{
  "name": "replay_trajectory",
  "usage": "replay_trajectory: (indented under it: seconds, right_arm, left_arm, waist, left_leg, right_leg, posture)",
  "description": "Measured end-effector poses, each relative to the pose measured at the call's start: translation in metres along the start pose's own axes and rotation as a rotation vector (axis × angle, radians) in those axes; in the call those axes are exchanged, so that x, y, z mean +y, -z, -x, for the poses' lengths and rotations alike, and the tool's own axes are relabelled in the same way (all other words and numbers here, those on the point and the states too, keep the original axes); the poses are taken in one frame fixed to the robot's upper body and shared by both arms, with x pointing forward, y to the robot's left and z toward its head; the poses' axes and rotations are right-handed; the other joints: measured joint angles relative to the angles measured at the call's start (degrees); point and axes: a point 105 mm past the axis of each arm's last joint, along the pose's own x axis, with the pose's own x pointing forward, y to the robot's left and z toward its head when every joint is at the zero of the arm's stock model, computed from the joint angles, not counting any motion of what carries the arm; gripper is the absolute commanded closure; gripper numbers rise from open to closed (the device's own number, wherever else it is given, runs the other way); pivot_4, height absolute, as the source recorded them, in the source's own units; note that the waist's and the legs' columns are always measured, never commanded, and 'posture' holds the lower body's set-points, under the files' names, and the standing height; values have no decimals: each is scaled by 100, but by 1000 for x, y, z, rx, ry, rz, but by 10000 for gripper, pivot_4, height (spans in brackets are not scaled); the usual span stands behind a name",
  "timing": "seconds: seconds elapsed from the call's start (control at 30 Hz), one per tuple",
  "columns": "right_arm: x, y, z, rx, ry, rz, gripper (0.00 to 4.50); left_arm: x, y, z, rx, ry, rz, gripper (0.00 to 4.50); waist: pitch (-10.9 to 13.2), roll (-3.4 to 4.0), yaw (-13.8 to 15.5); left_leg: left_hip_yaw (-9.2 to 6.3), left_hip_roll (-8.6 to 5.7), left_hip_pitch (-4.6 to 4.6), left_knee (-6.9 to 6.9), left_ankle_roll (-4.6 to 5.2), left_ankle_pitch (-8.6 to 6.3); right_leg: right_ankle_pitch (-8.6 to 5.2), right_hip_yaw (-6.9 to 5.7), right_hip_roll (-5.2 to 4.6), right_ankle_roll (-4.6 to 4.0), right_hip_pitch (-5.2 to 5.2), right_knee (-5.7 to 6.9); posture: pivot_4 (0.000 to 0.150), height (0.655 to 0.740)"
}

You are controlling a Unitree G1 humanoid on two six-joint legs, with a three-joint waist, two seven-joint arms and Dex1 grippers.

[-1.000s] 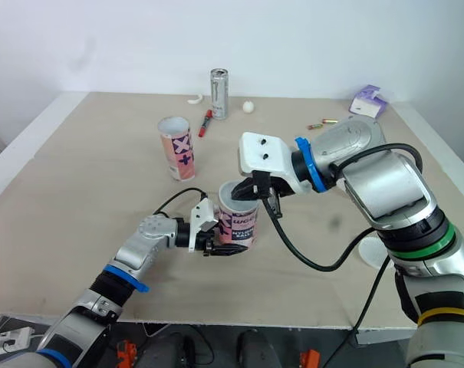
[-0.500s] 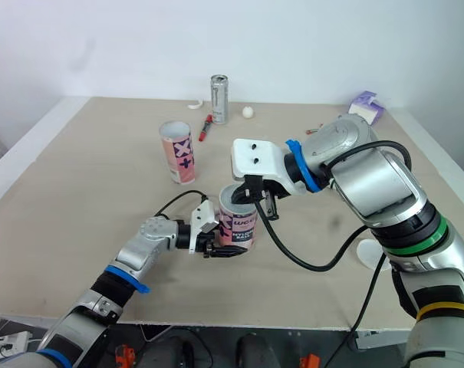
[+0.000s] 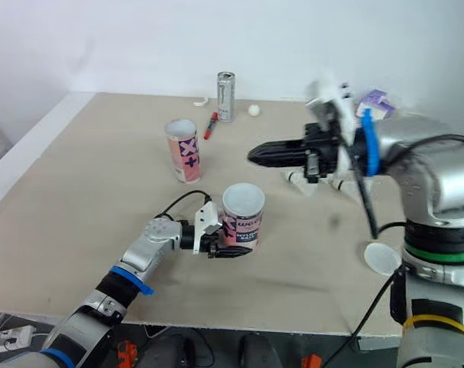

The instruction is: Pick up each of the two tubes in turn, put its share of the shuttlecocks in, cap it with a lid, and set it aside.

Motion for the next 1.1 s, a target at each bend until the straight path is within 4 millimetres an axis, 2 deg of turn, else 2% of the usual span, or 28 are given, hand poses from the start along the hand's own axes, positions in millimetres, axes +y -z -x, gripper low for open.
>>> replay_trajectory:
  seconds: [0.07,0.2,0.27,0.3,0.33,0.37,0.4,0.47,0.5,0.53,0.57,0.6,0.63,0.77,1.1]
  right_arm:
    - [-5,11,22,-58,128,-51,43728]
    - [-3,53,40,-38,262,-117,43728]
    - [1,71,42,-23,290,-137,38067]
    - [10,95,43,16,316,-133,35419]
    - [17,110,38,31,309,-156,30321]
    - [22,120,35,42,304,-165,26318]
    - [24,125,33,46,302,-160,25186]
    - [30,134,28,39,298,-132,17813]
    - [34,140,25,35,289,-128,15950]
    - [37,146,22,39,278,-137,10278]
    - [39,149,21,42,274,-138,9170]
    - [44,162,18,53,248,-140,3917]
    - [47,167,17,57,232,-142,489]
    - [53,175,10,56,181,-130,489]
    - [46,185,-11,44,123,-55,489]
  left_arm:
    - [1,0,-1,-7,-8,-5,15069]
    - [2,0,1,-10,-13,-8,15069]
    - [3,-1,2,-12,-17,-13,15069]
    - [3,-1,1,-13,-16,-11,15069]
    - [4,-1,3,-14,-18,-9,15069]
    - [5,-1,3,-14,-18,-9,11579]
    - [5,-1,3,-14,-18,-9,9485]
    - [6,0,3,-6,-20,-4,4206]
    - [6,0,5,-4,-20,-7,2007]
    - [7,0,5,-4,-19,-8,0]
    - [6,0,5,-4,-17,-9,0]
    - [6,-1,6,-5,-11,-12,0]
    - [6,-1,7,-5,-7,-14,0]
    - [5,-2,8,-8,6,-9,0]
    - [5,-5,28,-16,46,-37,0]
  waist:
    - [5,-4,-2]
    - [8,-1,-5]
    - [14,14,-9]
    - [15,14,-7]
    - [19,9,-8]
    - [22,19,-13]
    - [28,29,-17]
    - [36,30,-21]
    - [44,18,-22]
    - [48,17,-23]
    - [50,20,-23]
    - [58,28,-24]
    - [59,28,-24]
    - [71,36,-23]
    - [141,44,-24]
  left_leg:
    - [0,0,1,5,3,2]
    - [-6,2,3,4,11,7]
    - [-5,2,2,4,19,12]
    - [-16,2,4,2,25,15]
    - [-21,4,5,4,25,15]
    - [-18,2,4,3,29,18]
    - [-16,0,5,5,32,19]
    - [-15,-2,6,6,39,23]
    - [-22,0,7,6,39,23]
    - [-22,1,6,5,39,23]
    - [-20,0,6,5,39,23]
    - [-19,0,6,1,38,23]
    - [-20,1,6,-1,37,22]
    - [-24,3,4,-7,35,21]
    - [-31,12,0,-12,33,19]
  right_leg:
    - [6,-16,-11,8,2,-2]
    - [-13,-40,-13,52,7,-5]
    - [-8,-43,-9,60,6,-5]
    - [-11,-54,-6,60,14,-5]
    - [-11,-61,-1,60,16,-5]
    - [-7,-65,2,65,13,-5]
    - [-3,-63,2,70,13,-5]
    - [1,-66,9,75,12,-5]
    - [0,-70,16,73,13,-5]
    - [0,-70,16,73,10,-5]
    - [0,-70,15,73,9,-5]
    - [-3,-70,17,67,8,-5]
    - [-6,-71,21,63,8,-5]
    - [-13,-69,31,56,5,-5]
    - [-19,-67,47,47,1,-5]
  posture:
    - [1500,7400]
    - [1500,7400]
    - [1500,7400]
    - [1500,7400]
    - [1500,7400]
    - [1500,7400]
    - [1500,7400]
    - [1500,7400]
    - [1500,7400]
    - [1500,7400]
    - [1500,7400]
    - [1500,7400]
    - [1500,7400]
    - [1500,7400]
    - [1500,7400]
